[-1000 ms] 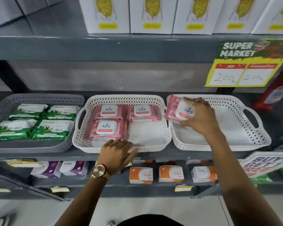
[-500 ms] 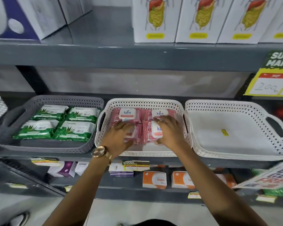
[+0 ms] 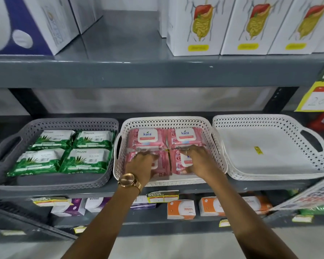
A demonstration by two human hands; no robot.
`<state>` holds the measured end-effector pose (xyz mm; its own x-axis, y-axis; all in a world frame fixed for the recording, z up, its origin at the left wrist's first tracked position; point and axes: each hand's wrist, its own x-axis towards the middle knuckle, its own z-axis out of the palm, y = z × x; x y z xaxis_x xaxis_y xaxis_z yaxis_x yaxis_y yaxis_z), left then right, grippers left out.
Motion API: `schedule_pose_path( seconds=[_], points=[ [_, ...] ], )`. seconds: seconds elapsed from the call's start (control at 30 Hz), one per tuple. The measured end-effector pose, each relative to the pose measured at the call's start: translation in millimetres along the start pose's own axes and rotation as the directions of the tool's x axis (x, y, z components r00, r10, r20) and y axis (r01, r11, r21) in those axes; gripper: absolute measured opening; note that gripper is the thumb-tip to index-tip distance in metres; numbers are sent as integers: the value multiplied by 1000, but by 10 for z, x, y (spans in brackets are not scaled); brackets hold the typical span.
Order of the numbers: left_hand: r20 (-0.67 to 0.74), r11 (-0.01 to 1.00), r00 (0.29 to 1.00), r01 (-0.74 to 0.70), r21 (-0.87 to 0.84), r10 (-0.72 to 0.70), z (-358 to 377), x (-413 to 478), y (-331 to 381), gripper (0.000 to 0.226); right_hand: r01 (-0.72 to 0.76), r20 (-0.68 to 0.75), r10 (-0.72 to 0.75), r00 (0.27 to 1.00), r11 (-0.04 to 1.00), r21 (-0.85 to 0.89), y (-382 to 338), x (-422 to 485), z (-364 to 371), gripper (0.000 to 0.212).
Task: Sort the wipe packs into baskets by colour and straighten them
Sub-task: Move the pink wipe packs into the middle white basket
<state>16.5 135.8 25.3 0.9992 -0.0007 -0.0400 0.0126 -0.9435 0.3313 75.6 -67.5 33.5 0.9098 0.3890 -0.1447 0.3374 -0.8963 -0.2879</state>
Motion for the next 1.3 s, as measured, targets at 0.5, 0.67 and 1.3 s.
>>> schedule_pose_path(
  seconds=[0.5,0.67,1.3],
  points=[
    [13,990,996,-89,108,88,-89,641,-210,63,-24,-147,22,989,1000,-17,-199,594,-4,71],
    [47,983,999,-1,186,-8,168,854,-206,68,-37,-30,32,999,985,-170,-129,818,191,67],
    [54,991,998,-29,131,22,155,817,-227,61,-27,3,27,1000,998,-61,-100,784,160,58]
  ],
)
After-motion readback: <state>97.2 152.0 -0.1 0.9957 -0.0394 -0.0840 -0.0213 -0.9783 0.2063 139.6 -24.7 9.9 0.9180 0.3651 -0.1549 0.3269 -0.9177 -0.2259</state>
